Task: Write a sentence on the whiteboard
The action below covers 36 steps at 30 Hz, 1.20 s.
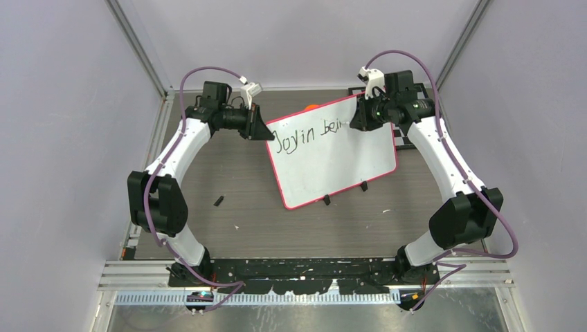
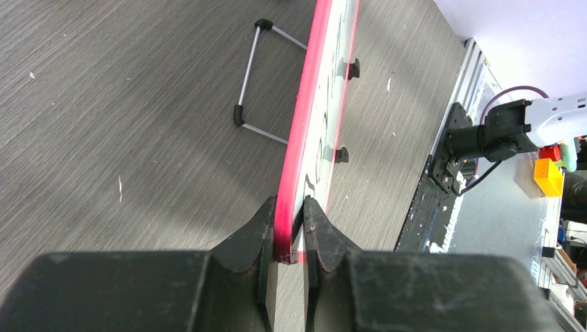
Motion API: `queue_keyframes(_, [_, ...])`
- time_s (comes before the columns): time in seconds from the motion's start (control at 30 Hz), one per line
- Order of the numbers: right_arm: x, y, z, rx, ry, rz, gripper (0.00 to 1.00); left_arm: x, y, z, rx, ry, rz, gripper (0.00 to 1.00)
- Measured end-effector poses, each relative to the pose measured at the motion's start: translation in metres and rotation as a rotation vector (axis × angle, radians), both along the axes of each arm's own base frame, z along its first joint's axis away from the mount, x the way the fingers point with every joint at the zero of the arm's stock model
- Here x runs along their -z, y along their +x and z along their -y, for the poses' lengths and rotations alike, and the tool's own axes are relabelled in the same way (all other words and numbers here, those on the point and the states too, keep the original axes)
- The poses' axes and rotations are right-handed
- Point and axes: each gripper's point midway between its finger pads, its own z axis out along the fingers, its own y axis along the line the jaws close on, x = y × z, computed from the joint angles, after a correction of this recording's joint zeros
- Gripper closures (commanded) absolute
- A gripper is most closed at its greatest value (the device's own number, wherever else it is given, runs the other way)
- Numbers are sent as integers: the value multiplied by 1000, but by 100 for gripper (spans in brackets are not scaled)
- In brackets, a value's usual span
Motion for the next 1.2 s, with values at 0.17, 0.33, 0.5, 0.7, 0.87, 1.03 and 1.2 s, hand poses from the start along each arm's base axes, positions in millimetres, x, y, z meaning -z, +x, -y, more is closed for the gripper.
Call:
queue_keyframes(0.17, [0, 1, 2, 7, -2, 0, 100, 0, 0, 0, 0, 0, 0, 100])
queue_keyframes(0.33, [1, 2, 8, 21, -4, -1, 100, 0, 0, 0, 0, 0, 0, 100])
queue_keyframes(0.5, [6, -2, 11, 30, -11, -11, 100, 0, 0, 0, 0, -1, 0, 100])
queue_keyframes(0.7, [8, -4, 12, 26, -15, -14, 100, 0, -1, 0, 0, -1, 0, 100])
queue_keyframes(0.87, [7, -4, 13, 23, -18, -11, 100, -1, -1, 0, 0, -1, 1, 100])
queue_keyframes(1.03, [1, -2, 18, 36, -19, 4, 100, -1, -2, 1, 4, -2, 2, 100])
queue_keyframes(1.2, [-4, 2, 21, 48, -22, 20, 100, -1, -2, 1, 4, -2, 2, 100])
